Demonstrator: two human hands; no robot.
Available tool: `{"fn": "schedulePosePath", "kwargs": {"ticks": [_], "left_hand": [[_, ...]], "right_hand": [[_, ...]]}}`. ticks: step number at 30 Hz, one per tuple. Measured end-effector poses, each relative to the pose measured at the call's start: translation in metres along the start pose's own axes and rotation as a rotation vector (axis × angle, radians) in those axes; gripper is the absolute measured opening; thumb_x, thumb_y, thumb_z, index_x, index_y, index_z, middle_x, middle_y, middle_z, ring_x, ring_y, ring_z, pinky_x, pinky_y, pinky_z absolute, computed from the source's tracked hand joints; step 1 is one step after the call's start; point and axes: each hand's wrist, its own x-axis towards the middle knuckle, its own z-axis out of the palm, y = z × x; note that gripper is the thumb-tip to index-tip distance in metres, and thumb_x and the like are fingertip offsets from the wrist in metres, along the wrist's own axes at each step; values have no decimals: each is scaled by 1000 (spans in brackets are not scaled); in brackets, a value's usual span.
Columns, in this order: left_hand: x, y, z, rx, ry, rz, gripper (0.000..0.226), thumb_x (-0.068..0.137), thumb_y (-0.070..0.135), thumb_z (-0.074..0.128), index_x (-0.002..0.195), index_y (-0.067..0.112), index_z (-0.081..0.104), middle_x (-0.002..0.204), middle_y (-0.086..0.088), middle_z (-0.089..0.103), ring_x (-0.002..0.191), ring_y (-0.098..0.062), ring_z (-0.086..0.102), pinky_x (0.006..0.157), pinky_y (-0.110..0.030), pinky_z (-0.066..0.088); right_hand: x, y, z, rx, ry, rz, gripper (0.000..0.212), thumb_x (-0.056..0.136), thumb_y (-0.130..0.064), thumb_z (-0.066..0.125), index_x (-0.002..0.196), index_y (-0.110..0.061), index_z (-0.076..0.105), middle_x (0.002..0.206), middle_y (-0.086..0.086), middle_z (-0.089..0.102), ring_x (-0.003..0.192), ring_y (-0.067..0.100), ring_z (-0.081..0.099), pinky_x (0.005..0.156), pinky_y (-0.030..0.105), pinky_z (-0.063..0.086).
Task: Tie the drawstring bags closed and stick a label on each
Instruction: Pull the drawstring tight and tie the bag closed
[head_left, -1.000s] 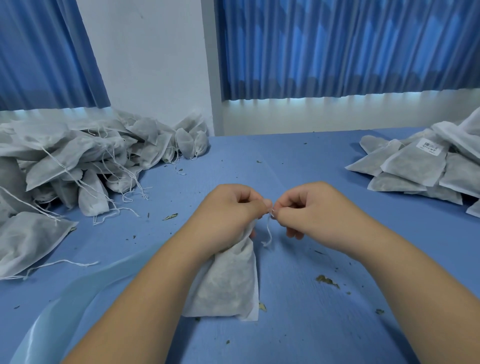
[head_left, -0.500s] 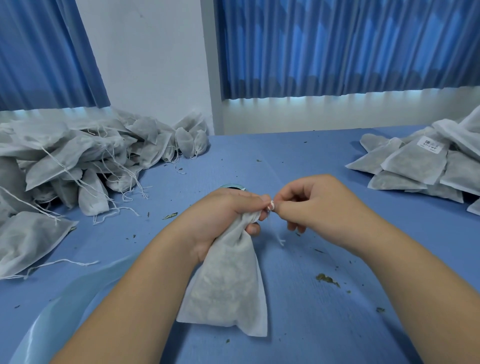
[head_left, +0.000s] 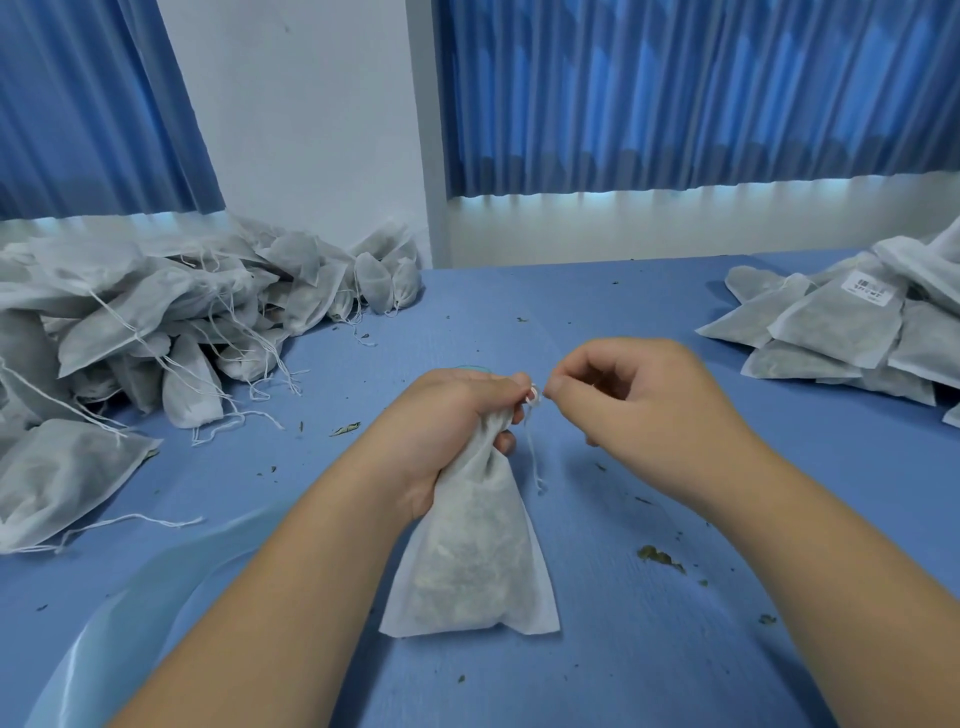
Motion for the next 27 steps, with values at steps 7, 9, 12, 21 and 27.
{"fn": "schedulePosePath", "kwargs": {"ticks": [7, 9, 12, 21, 27], "left_hand": [[-1, -1, 3, 13, 16, 7, 29, 91, 16, 65, 62, 12, 65, 65, -1, 58, 49, -12, 49, 43, -17, 39], [-1, -1, 3, 33, 15, 16, 23, 91, 16, 65, 70, 8, 64, 66, -1, 58, 49, -12, 49, 43, -18, 39], [-1, -2, 3, 66, 14, 23, 21, 90, 18, 67, 72, 7, 63, 64, -1, 59, 48, -11, 49, 43, -17, 40], [2, -3, -4, 180, 50, 40, 17, 87, 24, 71, 78, 10, 69, 65, 3, 61, 49, -11, 50, 46, -17, 40], [3, -6, -3, 203, 27, 41, 18, 88, 24, 70, 72, 14, 71, 65, 3, 61, 49, -10, 50, 47, -16, 41]], "right_hand": [[-2, 0, 5, -131, -27, -57, 13, 82, -22, 67, 69, -24, 71, 51, -29, 55, 47, -1, 50, 50, 8, 38], [-2, 1, 5, -139, -34, -61, 14, 83, -23, 68, 70, -23, 71, 50, -30, 54, 47, -1, 50, 49, 8, 37], [-1, 3, 6, -156, -46, -52, 16, 86, -23, 68, 71, -23, 70, 53, -31, 54, 52, -4, 51, 52, 8, 37], [4, 2, -9, 70, -42, 138, 17, 80, -9, 59, 63, -9, 59, 47, -6, 50, 42, 6, 44, 42, 15, 36], [7, 2, -15, 447, 39, 188, 16, 81, -4, 63, 65, -8, 63, 50, 3, 51, 47, 17, 43, 46, 22, 37]]}}
